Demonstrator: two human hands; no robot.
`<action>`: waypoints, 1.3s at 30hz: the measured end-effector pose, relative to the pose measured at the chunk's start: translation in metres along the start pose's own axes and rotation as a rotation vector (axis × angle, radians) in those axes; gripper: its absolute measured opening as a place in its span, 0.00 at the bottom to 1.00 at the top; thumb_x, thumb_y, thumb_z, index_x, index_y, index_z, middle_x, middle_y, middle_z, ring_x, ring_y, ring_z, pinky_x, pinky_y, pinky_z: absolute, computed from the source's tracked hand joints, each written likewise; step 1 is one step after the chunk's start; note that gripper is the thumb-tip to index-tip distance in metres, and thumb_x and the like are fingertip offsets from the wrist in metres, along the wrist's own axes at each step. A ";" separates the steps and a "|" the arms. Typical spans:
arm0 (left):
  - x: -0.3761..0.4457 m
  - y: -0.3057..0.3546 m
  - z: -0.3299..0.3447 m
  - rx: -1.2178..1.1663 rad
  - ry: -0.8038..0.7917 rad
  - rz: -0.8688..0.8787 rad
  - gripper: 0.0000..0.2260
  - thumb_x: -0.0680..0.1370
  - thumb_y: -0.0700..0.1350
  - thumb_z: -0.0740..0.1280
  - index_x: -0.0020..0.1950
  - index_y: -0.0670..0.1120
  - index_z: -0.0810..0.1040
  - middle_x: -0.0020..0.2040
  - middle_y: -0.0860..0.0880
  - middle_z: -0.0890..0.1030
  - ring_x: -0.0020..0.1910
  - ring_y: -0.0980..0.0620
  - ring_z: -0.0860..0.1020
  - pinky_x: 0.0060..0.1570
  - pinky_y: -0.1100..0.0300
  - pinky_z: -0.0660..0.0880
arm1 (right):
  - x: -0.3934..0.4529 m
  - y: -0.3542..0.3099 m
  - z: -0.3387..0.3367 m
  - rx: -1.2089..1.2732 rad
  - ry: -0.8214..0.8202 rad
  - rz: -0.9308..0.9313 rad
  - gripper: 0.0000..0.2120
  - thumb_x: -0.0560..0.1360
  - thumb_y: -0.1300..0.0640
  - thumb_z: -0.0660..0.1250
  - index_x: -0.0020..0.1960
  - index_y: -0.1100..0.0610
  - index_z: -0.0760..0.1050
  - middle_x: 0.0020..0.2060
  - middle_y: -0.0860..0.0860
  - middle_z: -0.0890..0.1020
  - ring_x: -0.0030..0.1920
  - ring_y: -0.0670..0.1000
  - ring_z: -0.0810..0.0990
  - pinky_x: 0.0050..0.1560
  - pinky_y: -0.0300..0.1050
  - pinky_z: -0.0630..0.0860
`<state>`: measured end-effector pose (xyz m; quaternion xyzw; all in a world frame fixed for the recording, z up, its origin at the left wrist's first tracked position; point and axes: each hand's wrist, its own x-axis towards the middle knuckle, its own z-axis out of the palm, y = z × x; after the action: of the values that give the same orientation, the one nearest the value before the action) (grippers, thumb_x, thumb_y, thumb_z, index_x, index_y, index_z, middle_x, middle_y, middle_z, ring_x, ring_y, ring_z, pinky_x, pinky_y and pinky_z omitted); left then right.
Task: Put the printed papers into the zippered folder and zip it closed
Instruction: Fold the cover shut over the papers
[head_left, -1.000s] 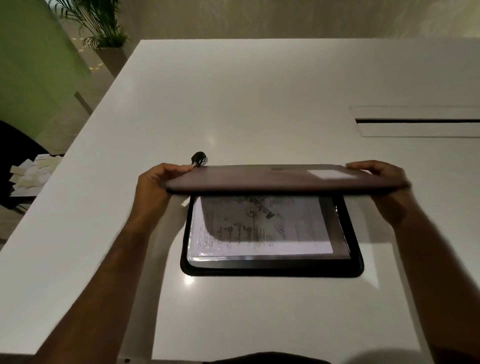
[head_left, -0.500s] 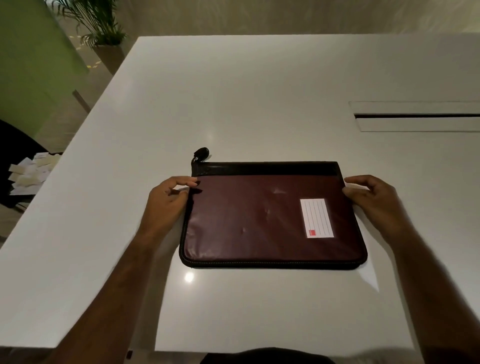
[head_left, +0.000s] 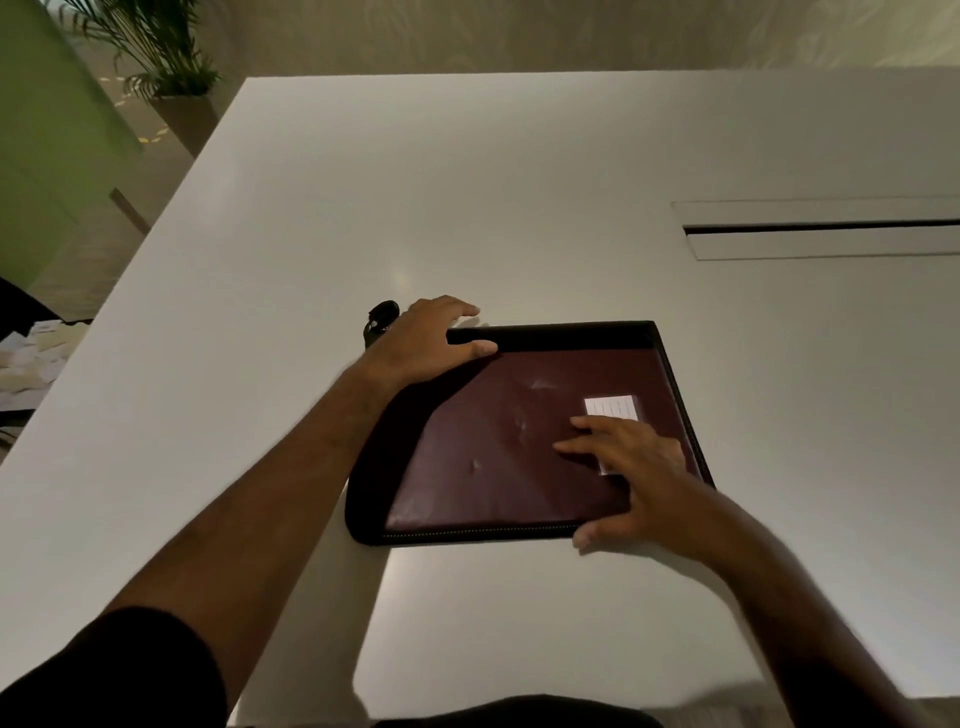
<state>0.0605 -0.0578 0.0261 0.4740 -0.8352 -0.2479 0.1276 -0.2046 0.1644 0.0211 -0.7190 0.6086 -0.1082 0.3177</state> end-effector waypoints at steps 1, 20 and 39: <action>0.005 0.000 0.001 0.010 -0.027 -0.014 0.30 0.75 0.66 0.70 0.71 0.51 0.77 0.70 0.53 0.78 0.69 0.51 0.74 0.67 0.55 0.70 | 0.002 -0.001 0.004 -0.021 0.014 -0.005 0.46 0.60 0.30 0.80 0.75 0.33 0.68 0.79 0.35 0.60 0.80 0.44 0.55 0.78 0.50 0.51; -0.009 -0.029 -0.012 0.021 0.000 -0.134 0.22 0.77 0.62 0.72 0.63 0.49 0.83 0.54 0.54 0.76 0.52 0.54 0.76 0.48 0.59 0.69 | 0.015 0.036 -0.019 -0.225 0.288 0.032 0.25 0.70 0.45 0.81 0.66 0.43 0.83 0.71 0.43 0.78 0.73 0.50 0.72 0.66 0.42 0.51; -0.097 -0.006 0.002 -0.041 0.190 -0.372 0.24 0.73 0.64 0.75 0.52 0.44 0.84 0.43 0.52 0.83 0.41 0.52 0.80 0.40 0.58 0.76 | 0.087 0.064 -0.039 -0.321 0.309 0.137 0.23 0.88 0.48 0.57 0.82 0.47 0.66 0.54 0.54 0.81 0.60 0.57 0.81 0.59 0.54 0.63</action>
<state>0.1140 0.0228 0.0230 0.6385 -0.7124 -0.2386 0.1674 -0.2563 0.0657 -0.0064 -0.6920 0.7070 -0.0972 0.1090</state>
